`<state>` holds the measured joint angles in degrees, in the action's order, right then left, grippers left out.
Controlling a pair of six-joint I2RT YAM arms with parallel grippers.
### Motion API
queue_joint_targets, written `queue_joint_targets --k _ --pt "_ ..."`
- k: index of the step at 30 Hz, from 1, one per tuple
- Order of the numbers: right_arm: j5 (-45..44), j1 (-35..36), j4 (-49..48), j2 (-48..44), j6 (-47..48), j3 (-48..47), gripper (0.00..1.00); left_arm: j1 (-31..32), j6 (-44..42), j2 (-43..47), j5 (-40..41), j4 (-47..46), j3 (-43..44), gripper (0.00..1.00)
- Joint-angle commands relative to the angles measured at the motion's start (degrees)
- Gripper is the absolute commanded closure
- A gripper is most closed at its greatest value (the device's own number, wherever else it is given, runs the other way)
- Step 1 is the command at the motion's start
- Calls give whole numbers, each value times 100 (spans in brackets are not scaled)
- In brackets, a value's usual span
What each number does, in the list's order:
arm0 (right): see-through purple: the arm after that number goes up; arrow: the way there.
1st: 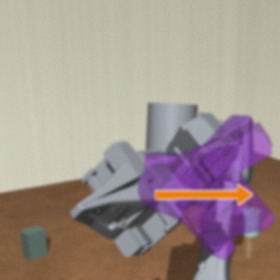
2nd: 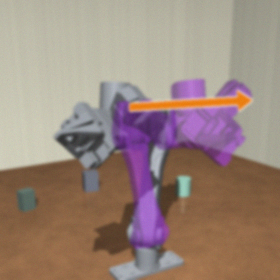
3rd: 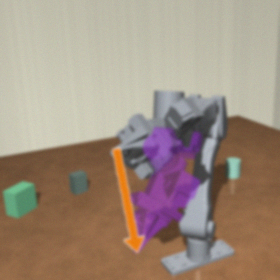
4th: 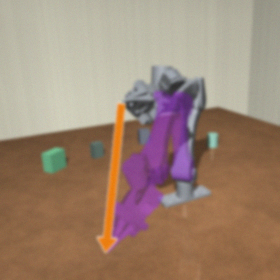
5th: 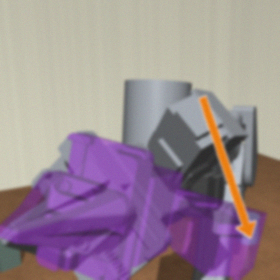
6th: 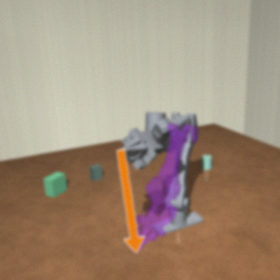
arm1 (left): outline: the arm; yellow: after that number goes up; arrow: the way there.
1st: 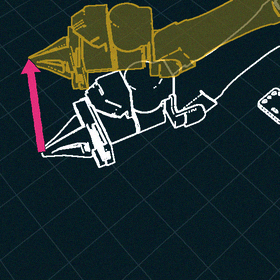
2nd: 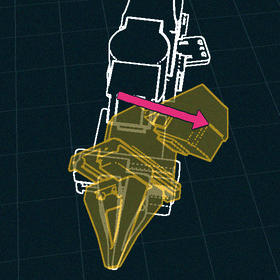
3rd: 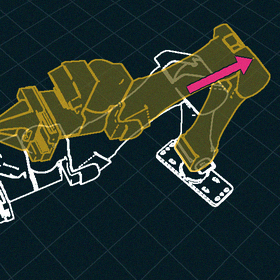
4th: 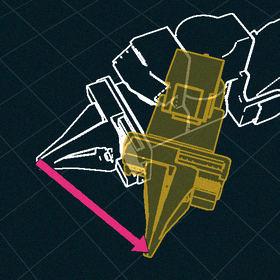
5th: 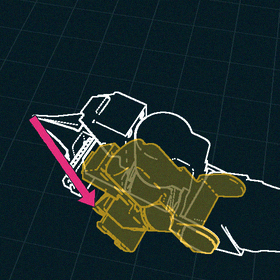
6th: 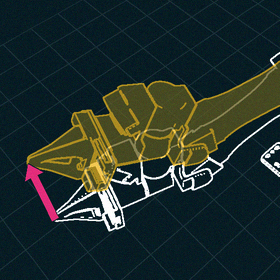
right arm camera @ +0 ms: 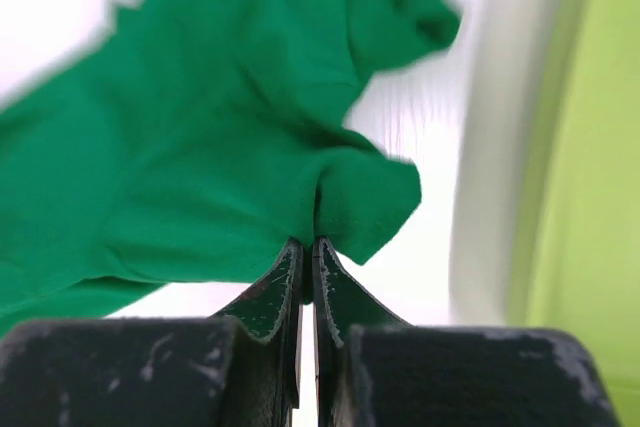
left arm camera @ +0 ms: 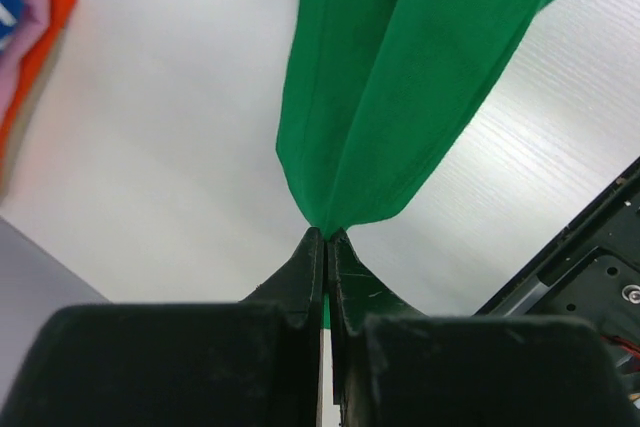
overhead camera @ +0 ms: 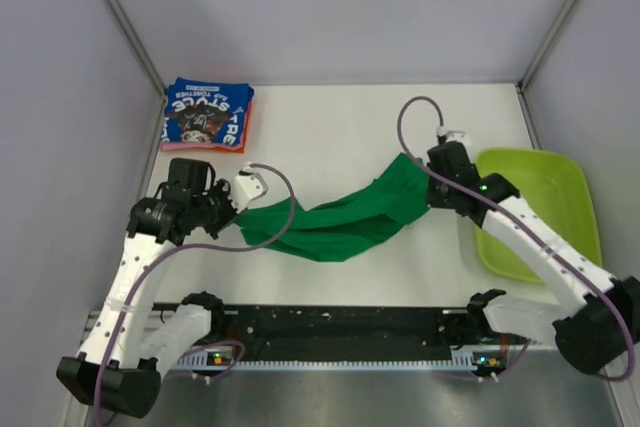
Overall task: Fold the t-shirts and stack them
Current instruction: Flatten out the tshirt
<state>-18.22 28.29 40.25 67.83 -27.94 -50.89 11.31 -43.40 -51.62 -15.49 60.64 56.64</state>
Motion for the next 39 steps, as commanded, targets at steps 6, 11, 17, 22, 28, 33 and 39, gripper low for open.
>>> queue_joint_targets --k 6,11,17,22,28,33,39 --pt "-464 -52 1730 -1369 1501 -3826 100 -6 -221 -190 247 544 2155 100" --pt "440 -52 2302 -1308 1871 -6245 100 11 -231 -551 231 1440 3693 100" --pt "1644 -61 2514 -1316 1872 -7890 100 29 -47 -745 -147 2732 5926 100" --pt "2104 -61 2400 -1317 1740 -8270 100 29 -64 -359 -121 2734 6184 100" --pt "488 -61 2040 -756 1924 -7857 100 29 120 -709 378 2366 5930 100" --pt "-1129 -122 1268 412 2521 -7393 100 29 104 -1227 1494 1014 4726 100" --pt "-402 -904 -111 2196 2662 -6443 100 29 -20 -2649 2163 -639 3838 100"
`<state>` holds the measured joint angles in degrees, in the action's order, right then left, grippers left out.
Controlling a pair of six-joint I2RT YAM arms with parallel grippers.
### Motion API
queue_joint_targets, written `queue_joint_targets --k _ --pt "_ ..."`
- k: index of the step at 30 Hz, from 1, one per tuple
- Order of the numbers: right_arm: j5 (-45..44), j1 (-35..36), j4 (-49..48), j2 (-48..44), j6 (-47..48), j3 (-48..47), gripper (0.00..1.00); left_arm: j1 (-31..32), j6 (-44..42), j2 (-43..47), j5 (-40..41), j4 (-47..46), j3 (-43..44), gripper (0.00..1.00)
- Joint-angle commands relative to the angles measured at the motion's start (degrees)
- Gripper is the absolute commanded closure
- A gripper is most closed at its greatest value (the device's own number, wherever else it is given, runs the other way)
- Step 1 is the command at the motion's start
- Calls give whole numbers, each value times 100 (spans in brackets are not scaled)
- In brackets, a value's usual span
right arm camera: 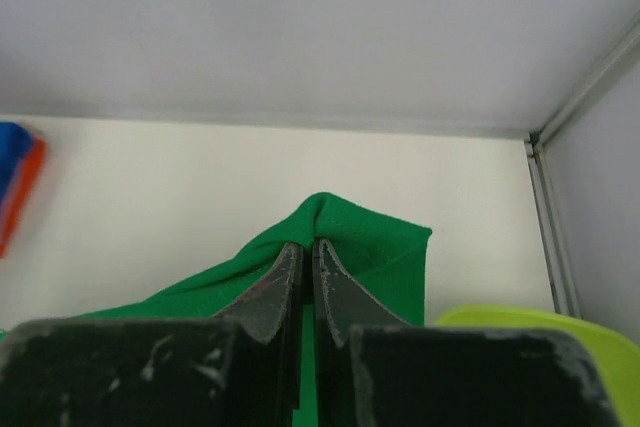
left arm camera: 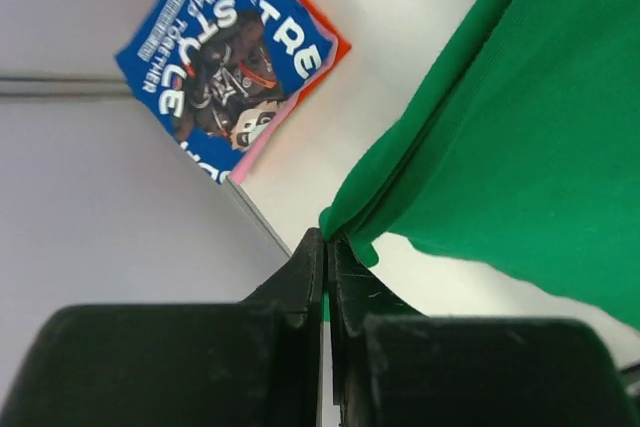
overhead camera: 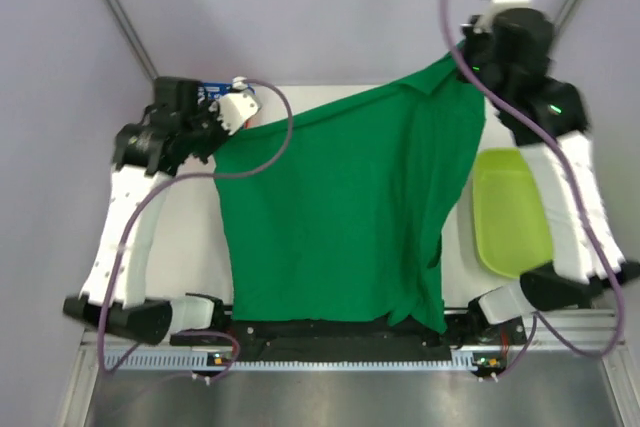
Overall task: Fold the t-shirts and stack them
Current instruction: Flatten out the tshirt
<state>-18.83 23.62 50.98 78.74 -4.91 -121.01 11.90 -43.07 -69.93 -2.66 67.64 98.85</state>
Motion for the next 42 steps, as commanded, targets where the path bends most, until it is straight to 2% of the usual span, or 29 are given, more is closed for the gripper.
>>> queue_joint_targets --k 1,4,6,7,8,9,10,11,12,13,15,17,22,26,28,34,35,37,42 --pt "-358 -515 -1413 1404 455 648 100 -30 -44 -1186 959 -1619 -384 100" --pt "-420 -726 -2178 2344 920 728 100 -30 61 -2528 1179 -2271 -25 100" --pt "-393 -797 -2530 2969 1192 615 99 -30 219 -3418 1346 -2439 580 93" --pt "-463 -815 -2558 3328 1255 405 90 -30 316 -3883 1512 -2509 983 83" --pt "-594 -832 -2532 3654 1290 177 76 -30 447 -4244 1662 -2536 1422 74" --pt "-700 -832 -2488 3988 1299 -156 53 -30 570 -4631 1837 -2597 1984 61" --pt "-762 -832 -2357 4278 1317 -438 38 -30 641 -4957 2117 -2685 2302 52" --pt "-806 -841 -2156 4481 1326 -685 29 -21 685 -5177 2355 -2685 2662 40" --pt "-815 -832 -1867 4649 1282 -931 20 -21 721 -5336 2514 -2677 2892 11" --pt "-798 -832 -1594 4668 1186 -1011 16 -21 730 -5355 2603 -2677 2999 6" --pt "-728 -824 -1285 4249 827 -655 13 -21 756 -5015 2394 -2685 2729 5" --pt "-535 -824 -1117 3591 327 126 13 5 704 -4366 1798 -2781 1984 5" --pt "44 -815 -1073 1543 -861 2963 13 295 -112 -2249 408 -2871 -669 7" --pt "1178 -692 -1099 276 -1249 4846 13 479 -605 -700 -410 -2326 -2524 7" --pt "1407 -526 -1143 -243 -1293 5585 13 559 -659 -103 -621 -2202 -3412 7" --pt "1347 -323 -1082 -1325 -1635 6765 11 726 -317 787 -903 -2027 -5075 12" --pt "1382 -331 -1047 -1474 -1723 6871 10 743 -220 858 -895 -2026 -5260 13" --pt "1505 -331 -1038 -1729 -1986 7116 1 761 -141 989 -877 -2044 -5673 14" --pt "1769 -331 -1038 -2064 -2558 7837 1 893 0 1183 -763 -2290 -6211 17"
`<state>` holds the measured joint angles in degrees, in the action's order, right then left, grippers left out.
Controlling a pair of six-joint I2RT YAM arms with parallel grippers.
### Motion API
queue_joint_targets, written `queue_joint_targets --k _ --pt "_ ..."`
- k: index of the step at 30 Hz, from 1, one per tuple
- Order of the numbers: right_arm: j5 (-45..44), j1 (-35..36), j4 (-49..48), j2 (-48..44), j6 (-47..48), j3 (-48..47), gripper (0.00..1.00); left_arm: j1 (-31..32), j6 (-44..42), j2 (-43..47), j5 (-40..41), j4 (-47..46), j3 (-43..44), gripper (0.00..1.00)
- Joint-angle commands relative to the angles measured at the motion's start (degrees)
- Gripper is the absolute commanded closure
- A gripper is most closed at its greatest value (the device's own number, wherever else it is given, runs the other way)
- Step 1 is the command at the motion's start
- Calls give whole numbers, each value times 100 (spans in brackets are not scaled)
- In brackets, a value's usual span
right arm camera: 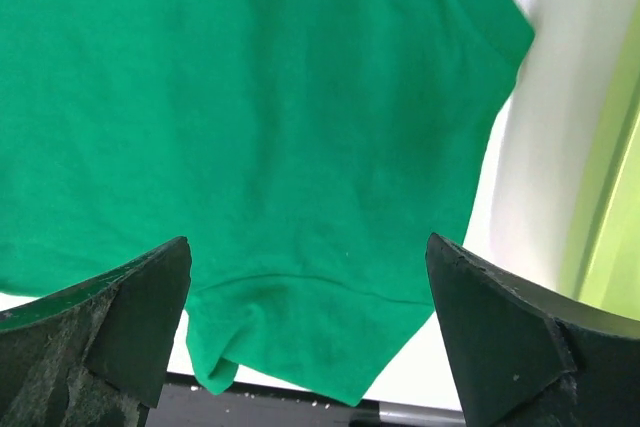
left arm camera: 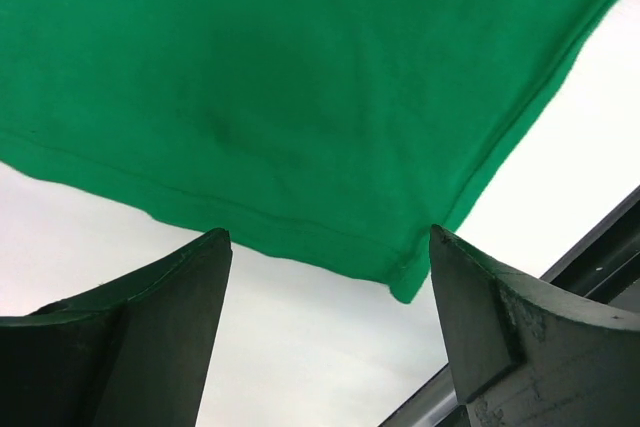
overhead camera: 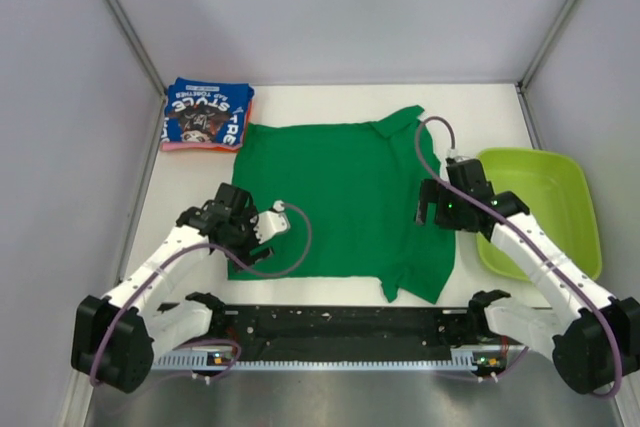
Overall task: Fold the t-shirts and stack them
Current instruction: Flatten out the tshirt, then grap the side of the flattened tshirt closest away from the robot with both arms
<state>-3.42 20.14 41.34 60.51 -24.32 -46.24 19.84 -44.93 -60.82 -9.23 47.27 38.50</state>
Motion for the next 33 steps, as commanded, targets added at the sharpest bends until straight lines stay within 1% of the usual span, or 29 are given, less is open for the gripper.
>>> queue_joint_targets --k 1,7,13,16,19,21,22,24,26,28,30,31,32,33 --pt "219 16 -48 -302 -714 448 1 117 195 316 -105 -270 -237 17" --pt "324 7 154 -601 -1654 826 2 371 177 553 -26 -306 -685 18" --pt "79 -1 909 -602 -2656 1081 6 653 186 852 -35 -429 -1029 17" --pt "34 -1 1043 -619 -3060 1309 10 723 99 739 -17 -472 -1046 17" --pt "-10 7 964 -602 -3430 1564 14 785 116 432 447 -884 -1186 17" --pt "165 -1 797 -593 -3527 1714 17 803 133 247 851 -1113 -1274 19" --pt "245 16 736 -602 -3580 1819 18 803 159 167 1140 -1123 -1266 19" --pt "316 25 682 -619 -3685 1960 20 794 221 97 1405 -1097 -1275 22" --pt "316 77 691 -637 -3764 2083 23 794 177 122 1678 -1132 -1397 23" --pt "316 218 673 -655 -3939 2198 24 785 90 149 1846 -1211 -1538 23" --pt "316 446 621 -620 -4080 2268 26 785 72 140 1846 -1246 -1617 23" --pt "464 516 577 -602 -4107 2303 27 785 98 105 1838 -1246 -1626 24" --pt "474 535 551 -584 -4107 2312 30 794 142 62 1838 -1255 -1618 25" --pt "483 552 489 -549 -4081 2330 33 785 186 35 1829 -1237 -1592 30"
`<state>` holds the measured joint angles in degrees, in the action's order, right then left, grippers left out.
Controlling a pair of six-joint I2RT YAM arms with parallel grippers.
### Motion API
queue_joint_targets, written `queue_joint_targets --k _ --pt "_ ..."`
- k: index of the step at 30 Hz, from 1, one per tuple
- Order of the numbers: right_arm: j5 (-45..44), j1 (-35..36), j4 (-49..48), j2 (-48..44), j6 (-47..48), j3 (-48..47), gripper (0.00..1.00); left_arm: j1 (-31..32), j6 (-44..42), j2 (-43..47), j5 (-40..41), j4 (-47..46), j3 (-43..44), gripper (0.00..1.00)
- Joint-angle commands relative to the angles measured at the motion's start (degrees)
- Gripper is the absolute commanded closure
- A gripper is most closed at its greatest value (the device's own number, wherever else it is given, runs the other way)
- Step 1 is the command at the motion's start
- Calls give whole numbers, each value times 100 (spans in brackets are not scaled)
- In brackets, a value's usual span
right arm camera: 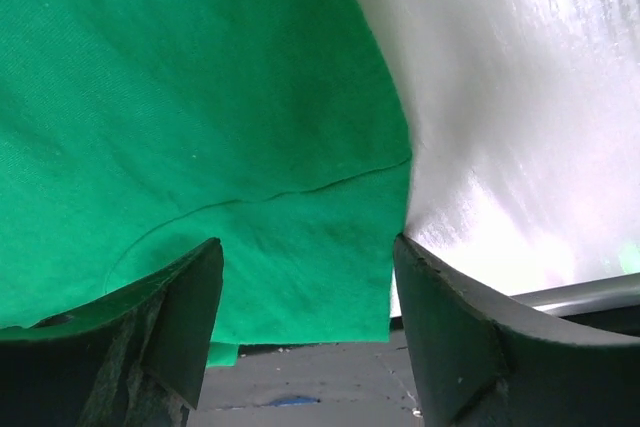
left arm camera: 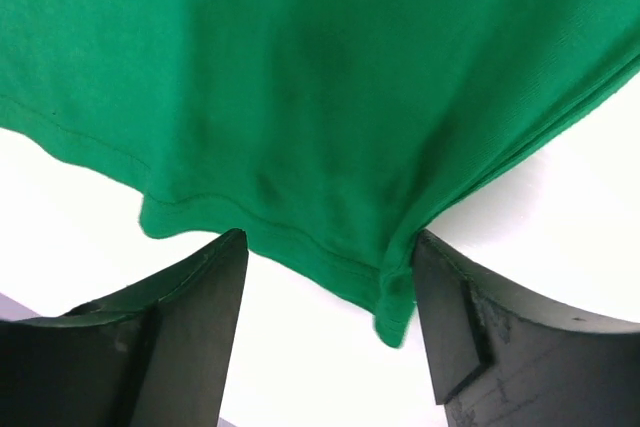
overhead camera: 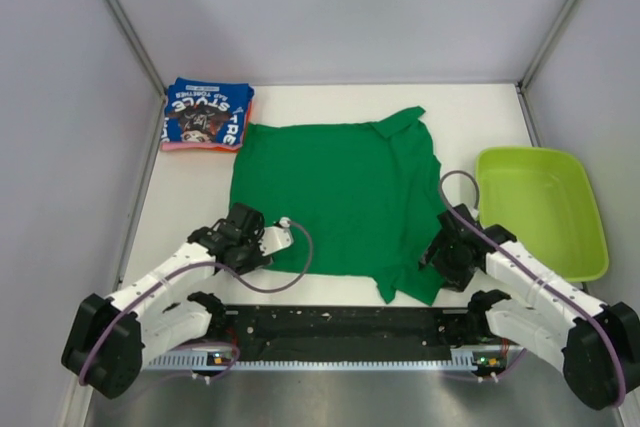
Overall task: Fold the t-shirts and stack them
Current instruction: Grap the side of the flattened tshirt closest away from the robot with both arms, then fold the flattened tshirt in 1/3 of the way
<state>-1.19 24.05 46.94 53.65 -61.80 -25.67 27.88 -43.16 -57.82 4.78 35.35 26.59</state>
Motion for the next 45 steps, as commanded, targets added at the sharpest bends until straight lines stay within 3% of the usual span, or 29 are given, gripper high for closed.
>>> queue_joint_targets --k 1,4,5,6,7,8,18,25,31,45 --pt "251 161 -114 137 -263 273 37 -19 61 -291 428 -29 -357 36" --pt "321 152 -377 137 -140 326 52 -11 237 -265 340 208 -146 56" --pt "356 161 -448 146 -78 361 64 -11 281 -212 305 296 -67 65" --pt "383 152 -492 137 -34 378 90 -19 316 -134 279 392 -14 77" --pt "383 161 -484 137 1 344 99 -11 360 -46 261 489 65 87" --pt "391 161 -484 128 123 300 100 -19 369 25 269 568 127 100" --pt "-416 161 536 -188 1626 -1659 100 -11 466 457 849 798 672 100" --pt "-1014 -172 484 339 2479 -2415 100 -54 370 -185 1104 517 1269 100" --pt "-1005 -665 -17 989 3200 -2724 100 -283 115 -826 1183 86 1743 100" --pt "-1919 -735 -703 2808 3649 -3418 100 -722 -149 -2663 1359 -432 2640 100"
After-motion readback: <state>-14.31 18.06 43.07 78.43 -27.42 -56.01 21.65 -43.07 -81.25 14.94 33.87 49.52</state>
